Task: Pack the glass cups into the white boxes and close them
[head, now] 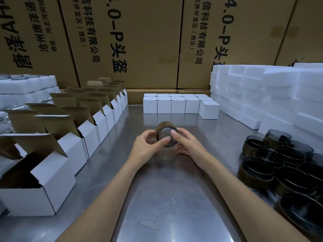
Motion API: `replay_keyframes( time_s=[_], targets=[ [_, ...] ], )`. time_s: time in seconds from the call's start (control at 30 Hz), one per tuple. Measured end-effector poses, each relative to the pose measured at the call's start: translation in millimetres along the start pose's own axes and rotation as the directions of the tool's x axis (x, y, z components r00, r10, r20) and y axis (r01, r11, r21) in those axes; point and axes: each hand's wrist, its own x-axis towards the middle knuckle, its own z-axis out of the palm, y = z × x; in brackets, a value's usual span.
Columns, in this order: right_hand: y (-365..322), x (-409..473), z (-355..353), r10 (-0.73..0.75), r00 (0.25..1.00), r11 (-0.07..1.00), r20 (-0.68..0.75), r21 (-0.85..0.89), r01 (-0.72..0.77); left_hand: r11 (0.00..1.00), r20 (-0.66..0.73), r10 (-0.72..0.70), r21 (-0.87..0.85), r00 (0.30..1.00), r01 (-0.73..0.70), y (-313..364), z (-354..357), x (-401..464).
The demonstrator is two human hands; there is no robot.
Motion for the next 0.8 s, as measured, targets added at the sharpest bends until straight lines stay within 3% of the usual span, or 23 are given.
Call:
replay_keyframes(
  time_s=[0.13,0.47,0.8],
  targets=[
    [-1,1,4,0.050,0.999,0.992,0.013,-0.121,-0.048,0.986,0.003,-0.113,-0.122,0.994,0.113,3,-1,0],
    [-2,-1,8,0.089,0.995,0.964,0.037,-0.254,-0.077,0.968,-0.010,-0.233,-0.100,0.972,0.231,5,-4,3],
    [-5,-6,-3,-0.001,0.997,0.994,0.081,-0.113,0.011,0.966,0.209,-0.069,-0.232,0.976,0.118,4,-18,-3]
  ],
)
